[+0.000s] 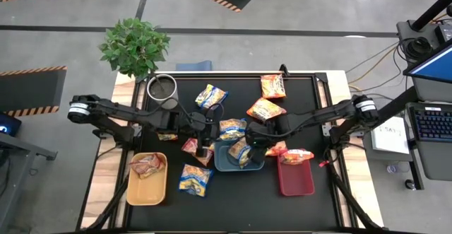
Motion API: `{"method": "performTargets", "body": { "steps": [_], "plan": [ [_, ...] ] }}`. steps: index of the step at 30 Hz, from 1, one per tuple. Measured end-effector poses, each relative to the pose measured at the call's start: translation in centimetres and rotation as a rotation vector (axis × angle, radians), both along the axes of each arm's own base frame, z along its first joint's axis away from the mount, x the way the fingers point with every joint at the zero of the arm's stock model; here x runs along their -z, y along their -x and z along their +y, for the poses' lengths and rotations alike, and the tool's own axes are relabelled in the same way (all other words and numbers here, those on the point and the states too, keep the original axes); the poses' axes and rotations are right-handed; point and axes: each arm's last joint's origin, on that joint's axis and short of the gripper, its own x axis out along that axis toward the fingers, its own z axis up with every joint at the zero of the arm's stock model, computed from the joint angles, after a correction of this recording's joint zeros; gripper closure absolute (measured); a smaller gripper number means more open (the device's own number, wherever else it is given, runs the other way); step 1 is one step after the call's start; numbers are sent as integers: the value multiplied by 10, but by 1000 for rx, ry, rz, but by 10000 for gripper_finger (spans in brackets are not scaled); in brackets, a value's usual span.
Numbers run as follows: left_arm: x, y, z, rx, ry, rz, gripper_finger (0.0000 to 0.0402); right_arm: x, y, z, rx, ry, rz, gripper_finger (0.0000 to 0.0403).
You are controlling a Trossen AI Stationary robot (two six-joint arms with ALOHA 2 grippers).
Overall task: Sort Maruchan noodles
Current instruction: Adjust the blue noodle pack
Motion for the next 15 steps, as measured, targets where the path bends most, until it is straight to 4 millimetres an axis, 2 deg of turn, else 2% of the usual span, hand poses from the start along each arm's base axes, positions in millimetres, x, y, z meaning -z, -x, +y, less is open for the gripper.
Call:
{"method": "performTargets", "body": {
  "steps": [8, 15],
  "plan": [
    [10, 3, -1, 2, 4, -8, 281, 2, -2, -1, -40, 46, -3, 282],
    [10, 2, -1, 5, 0, -24, 281, 1, -1, -1, -33, 60, -10, 282]
  ]
}}
